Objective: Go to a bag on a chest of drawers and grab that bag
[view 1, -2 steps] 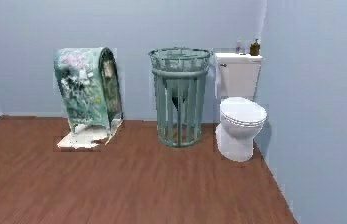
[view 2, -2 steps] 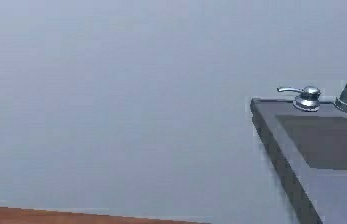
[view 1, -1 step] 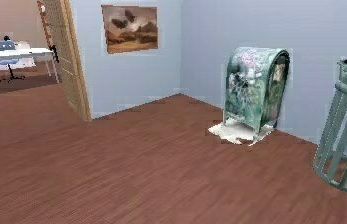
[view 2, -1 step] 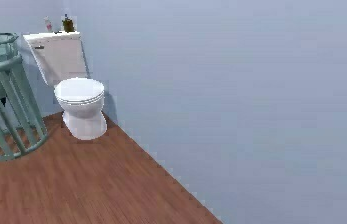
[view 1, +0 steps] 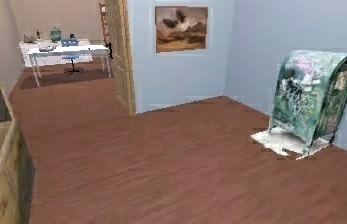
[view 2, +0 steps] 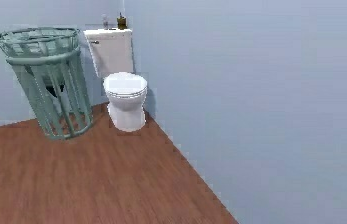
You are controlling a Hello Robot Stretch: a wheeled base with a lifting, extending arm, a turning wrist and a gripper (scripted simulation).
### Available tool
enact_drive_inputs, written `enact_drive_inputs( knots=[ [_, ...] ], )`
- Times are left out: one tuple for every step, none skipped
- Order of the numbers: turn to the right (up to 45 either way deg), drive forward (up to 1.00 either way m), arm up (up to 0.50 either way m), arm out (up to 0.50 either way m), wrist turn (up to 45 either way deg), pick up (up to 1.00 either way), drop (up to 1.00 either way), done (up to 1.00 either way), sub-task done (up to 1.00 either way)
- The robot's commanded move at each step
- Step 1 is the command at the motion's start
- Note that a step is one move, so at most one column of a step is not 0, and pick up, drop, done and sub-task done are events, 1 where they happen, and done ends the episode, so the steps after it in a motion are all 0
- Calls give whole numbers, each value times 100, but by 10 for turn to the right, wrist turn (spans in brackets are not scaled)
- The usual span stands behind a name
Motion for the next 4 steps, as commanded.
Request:
enact_drive_inputs(
  knots=[
    [0,25,0,0,0,0,0,0,0],
    [-210,0,0,0,0,0,0,0,0],
    [-30,0,0,0,0,0,0,0,0],
    [0,100,0,0,0,0,0,0,0]
  ],
)
